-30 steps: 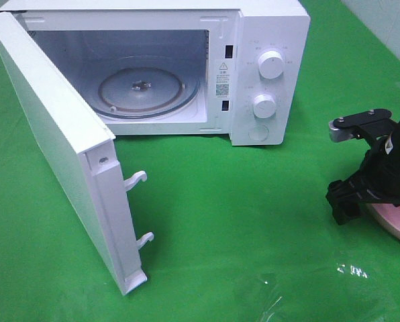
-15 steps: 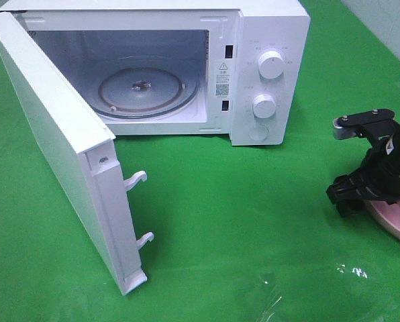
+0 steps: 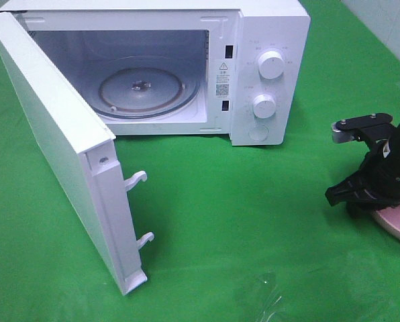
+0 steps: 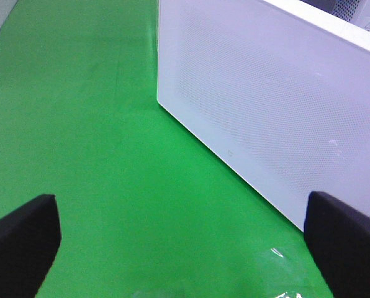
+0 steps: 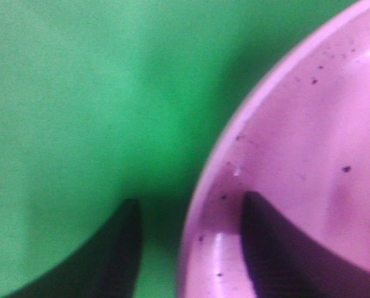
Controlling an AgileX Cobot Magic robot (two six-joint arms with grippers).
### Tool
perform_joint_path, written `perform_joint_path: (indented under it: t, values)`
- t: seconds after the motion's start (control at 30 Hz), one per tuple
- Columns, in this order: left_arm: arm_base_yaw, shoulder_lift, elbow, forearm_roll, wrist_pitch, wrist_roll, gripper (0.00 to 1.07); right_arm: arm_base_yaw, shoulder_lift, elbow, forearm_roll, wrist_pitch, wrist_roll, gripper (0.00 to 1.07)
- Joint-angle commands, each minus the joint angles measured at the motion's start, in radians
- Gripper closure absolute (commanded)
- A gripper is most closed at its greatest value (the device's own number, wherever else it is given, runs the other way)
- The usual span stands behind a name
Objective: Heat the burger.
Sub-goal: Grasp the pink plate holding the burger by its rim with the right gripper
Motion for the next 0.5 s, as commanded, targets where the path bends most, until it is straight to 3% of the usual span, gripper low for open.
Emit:
perform_joint_path:
  t: [0.03, 0.07, 0.1, 0.17, 0.5]
  values:
    - [-0.007, -0.002, 0.000, -0.003, -0.007, -0.001, 0.06, -0.004, 0.024, 0.007, 0.003, 0.026, 0.008, 0.92]
    - [-0.007, -0.002, 0.000, -0.003, -0.007, -0.001, 0.06, -0.004, 0.024, 0.007, 0.003, 0.026, 0.008, 0.92]
    - [-0.007, -0.002, 0.000, -0.003, -0.007, -0.001, 0.06, -0.004, 0.024, 0.007, -0.010, 0.027, 0.008, 1.05]
    - [-0.007, -0.002, 0.000, -0.003, -0.007, -0.001, 0.06, -0.004, 0.024, 0.007, -0.027, 0.038, 0.005, 1.07]
    - [-0.007, -0.002, 0.000, -0.003, -0.007, -0.001, 0.06, -0.004, 0.023, 0.007, -0.041, 0.076, 0.007, 1.07]
